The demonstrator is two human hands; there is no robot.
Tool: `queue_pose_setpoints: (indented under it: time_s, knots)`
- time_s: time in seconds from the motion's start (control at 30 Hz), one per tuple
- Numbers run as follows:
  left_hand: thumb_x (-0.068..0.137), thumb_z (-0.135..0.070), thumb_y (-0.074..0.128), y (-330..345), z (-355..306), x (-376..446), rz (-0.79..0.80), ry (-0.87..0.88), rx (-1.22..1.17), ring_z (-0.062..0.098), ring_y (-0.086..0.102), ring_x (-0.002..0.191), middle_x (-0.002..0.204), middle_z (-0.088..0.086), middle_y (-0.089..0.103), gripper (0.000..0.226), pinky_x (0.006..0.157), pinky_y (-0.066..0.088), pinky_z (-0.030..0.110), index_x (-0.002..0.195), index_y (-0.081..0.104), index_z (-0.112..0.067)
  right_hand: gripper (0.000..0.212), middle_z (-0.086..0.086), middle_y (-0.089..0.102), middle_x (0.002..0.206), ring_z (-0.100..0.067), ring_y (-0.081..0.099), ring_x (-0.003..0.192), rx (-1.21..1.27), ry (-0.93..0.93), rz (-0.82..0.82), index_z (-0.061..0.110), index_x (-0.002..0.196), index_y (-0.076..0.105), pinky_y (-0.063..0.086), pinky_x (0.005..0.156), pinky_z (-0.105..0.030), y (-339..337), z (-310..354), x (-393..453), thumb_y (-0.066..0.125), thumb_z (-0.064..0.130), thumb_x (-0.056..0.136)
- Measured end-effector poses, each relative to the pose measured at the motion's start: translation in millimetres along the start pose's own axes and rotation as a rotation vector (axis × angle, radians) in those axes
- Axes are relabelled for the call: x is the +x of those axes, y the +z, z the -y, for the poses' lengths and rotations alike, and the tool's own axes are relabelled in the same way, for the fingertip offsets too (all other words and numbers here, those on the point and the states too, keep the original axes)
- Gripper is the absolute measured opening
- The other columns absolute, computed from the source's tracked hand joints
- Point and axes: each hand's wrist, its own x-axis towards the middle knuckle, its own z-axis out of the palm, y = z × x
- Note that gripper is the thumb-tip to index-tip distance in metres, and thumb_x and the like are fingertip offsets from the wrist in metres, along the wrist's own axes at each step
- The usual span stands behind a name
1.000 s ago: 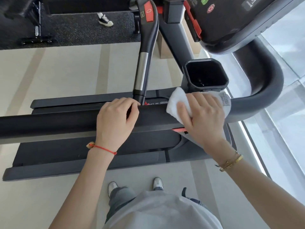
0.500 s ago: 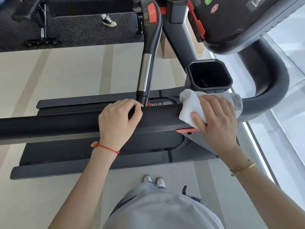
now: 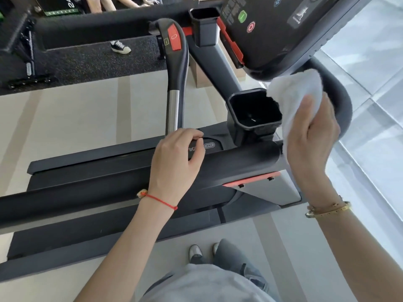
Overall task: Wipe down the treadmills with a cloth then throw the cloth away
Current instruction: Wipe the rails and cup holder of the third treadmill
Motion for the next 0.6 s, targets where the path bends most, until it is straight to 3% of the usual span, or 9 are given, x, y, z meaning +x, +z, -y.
queue_pose_setpoints:
  time_s: [0.07,0.17,0.27,0.33,0.37,0.43,0.53,0.6]
  knots:
    - [0.096,-0.019,0.054,9,-5,12,0.02,0.002,-0.008,0.013,0.064,0.095,0.102,-0.004,0.07,0.02,0.089,0.052,0.033,0.108,0.069,-0.013,0.048,-0.004,0.05,0.078,-0.017,0.046,0.079,-0.086,-0.033,-0.001,0.009,0.082,0.041,0.033,0.07,-0.014,-2,-6,21,0.023,0.049,0.102]
    - [0.097,-0.019,0.053,22,-16,32,0.038,-0.024,-0.029,0.016,0.064,0.098,0.105,-0.001,0.069,0.021,0.09,0.052,0.035,0.11,0.068,-0.012,0.045,-0.01,0.055,0.091,-0.028,0.049,0.085,-0.269,-0.069,0.11,0.011,0.091,0.045,0.035,0.074,-0.035,0,-17,48,0.022,0.048,0.102]
    - [0.098,-0.022,0.052,40,-25,50,0.036,-0.057,-0.021,0.017,0.063,0.103,0.111,0.0,0.068,0.025,0.09,0.052,0.036,0.116,0.066,-0.012,0.042,-0.018,0.052,0.106,-0.038,0.051,0.095,-0.478,-0.063,0.464,0.008,0.101,0.046,0.035,0.075,-0.039,13,-32,57,0.024,0.044,0.101]
    - [0.099,-0.025,0.05,52,-31,60,0.029,-0.102,-0.017,0.017,0.062,0.105,0.114,0.0,0.067,0.027,0.09,0.052,0.035,0.119,0.064,-0.013,0.049,-0.019,0.047,0.122,-0.036,0.048,0.107,-0.477,-0.044,0.772,0.004,0.123,0.044,0.042,0.088,-0.044,20,-40,55,0.026,0.042,0.099]
    - [0.099,-0.026,0.049,58,-34,65,0.026,-0.125,-0.016,0.017,0.062,0.107,0.115,0.0,0.066,0.029,0.09,0.051,0.033,0.121,0.063,-0.013,0.051,-0.019,0.044,0.13,-0.034,0.046,0.114,-0.433,-0.02,0.854,0.003,0.132,0.038,0.041,0.094,-0.044,23,-43,56,0.032,0.041,0.099]
    - [0.1,-0.028,0.048,70,-37,73,0.03,-0.171,-0.003,0.016,0.061,0.108,0.118,0.0,0.066,0.032,0.088,0.048,0.027,0.125,0.061,-0.013,0.056,-0.019,0.041,0.136,-0.031,0.045,0.117,-0.332,0.056,0.927,0.002,0.139,0.029,0.036,0.091,-0.034,30,-48,65,0.043,0.039,0.099]
    - [0.1,-0.029,0.048,83,-39,83,0.04,-0.231,-0.006,0.016,0.061,0.108,0.119,0.0,0.065,0.035,0.086,0.043,0.021,0.129,0.06,-0.014,0.045,-0.02,0.047,0.127,-0.026,0.048,0.104,-0.262,0.075,1.068,-0.004,0.127,0.032,0.028,0.074,-0.021,46,-55,89,0.045,0.03,0.101]
    - [0.1,-0.029,0.049,88,-40,86,0.039,-0.268,-0.025,0.014,0.062,0.107,0.119,0.0,0.066,0.036,0.087,0.043,0.02,0.131,0.059,-0.015,0.041,-0.019,0.049,0.125,-0.031,0.051,0.11,-0.228,0.021,1.114,-0.005,0.126,0.034,0.033,0.078,-0.025,56,-56,102,0.044,0.026,0.101]
